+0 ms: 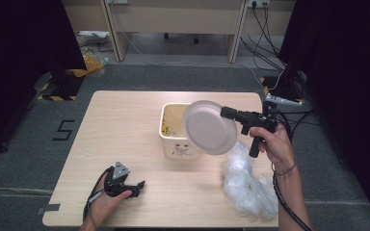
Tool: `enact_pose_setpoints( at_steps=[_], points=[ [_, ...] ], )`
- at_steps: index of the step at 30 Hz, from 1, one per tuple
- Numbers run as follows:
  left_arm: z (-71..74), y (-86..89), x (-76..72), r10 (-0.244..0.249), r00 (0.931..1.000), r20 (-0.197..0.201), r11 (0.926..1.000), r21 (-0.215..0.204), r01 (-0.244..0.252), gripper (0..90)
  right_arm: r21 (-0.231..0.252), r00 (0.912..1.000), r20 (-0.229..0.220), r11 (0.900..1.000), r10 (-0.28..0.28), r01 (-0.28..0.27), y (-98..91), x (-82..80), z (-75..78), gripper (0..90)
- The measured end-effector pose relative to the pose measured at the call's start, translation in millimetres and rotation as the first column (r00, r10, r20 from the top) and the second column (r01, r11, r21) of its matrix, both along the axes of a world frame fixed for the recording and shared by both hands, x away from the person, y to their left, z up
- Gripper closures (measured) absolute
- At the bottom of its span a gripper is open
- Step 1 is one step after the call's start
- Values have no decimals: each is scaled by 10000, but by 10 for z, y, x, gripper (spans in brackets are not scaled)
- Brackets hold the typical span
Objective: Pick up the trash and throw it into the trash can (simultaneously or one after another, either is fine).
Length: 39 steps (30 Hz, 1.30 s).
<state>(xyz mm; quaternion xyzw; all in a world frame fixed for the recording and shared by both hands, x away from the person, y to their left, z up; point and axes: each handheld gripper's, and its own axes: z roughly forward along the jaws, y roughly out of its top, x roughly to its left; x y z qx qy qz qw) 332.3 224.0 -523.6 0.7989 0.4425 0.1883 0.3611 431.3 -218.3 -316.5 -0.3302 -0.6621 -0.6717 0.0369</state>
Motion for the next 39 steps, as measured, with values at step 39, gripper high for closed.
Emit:
enact_pose_setpoints(
  at_steps=[39],
  points=[
    [0, 0, -1, -3, 10000, -13, 10000, -8, 3, 132, -109, 9868, -1326, 9957, -931, 924, 642, 878, -369, 854]
  ],
)
